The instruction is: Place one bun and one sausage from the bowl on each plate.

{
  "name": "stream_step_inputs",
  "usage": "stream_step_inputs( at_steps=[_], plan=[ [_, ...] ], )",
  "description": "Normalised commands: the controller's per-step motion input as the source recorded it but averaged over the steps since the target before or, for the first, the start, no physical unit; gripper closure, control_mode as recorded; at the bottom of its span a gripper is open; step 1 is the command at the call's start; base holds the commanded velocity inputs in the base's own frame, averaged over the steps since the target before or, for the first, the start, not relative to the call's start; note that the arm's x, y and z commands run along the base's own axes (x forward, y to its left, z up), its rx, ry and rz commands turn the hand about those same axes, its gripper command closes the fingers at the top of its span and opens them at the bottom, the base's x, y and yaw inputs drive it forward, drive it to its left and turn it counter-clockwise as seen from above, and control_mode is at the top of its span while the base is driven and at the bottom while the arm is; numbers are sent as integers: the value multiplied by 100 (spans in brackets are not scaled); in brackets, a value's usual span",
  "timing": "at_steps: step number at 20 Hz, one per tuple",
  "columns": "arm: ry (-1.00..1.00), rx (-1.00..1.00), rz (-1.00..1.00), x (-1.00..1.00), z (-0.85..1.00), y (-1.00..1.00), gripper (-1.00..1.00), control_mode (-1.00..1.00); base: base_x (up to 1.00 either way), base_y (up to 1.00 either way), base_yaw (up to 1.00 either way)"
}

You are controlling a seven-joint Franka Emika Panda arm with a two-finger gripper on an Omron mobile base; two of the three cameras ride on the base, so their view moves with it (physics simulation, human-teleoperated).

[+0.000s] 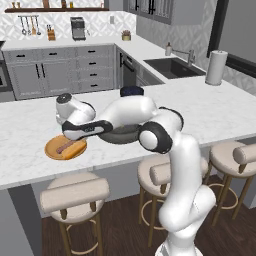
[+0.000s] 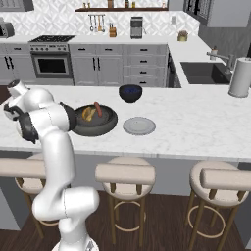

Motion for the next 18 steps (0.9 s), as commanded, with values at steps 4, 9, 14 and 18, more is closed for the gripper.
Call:
stream_step_inputs(
  at_steps=[4, 9, 14, 18],
  plan=[
    [-1, 13, -10, -98, 51, -100, -100, -100, 0, 0, 0],
    [1, 12, -11, -54, 54, -100, -100, -100, 0, 0, 0],
    [0, 0, -1, -6, 44, -100, -100, -100, 0, 0, 0],
    [0, 0, 2, 5, 29, -100, -100, -100, 0, 0, 0]
  ],
)
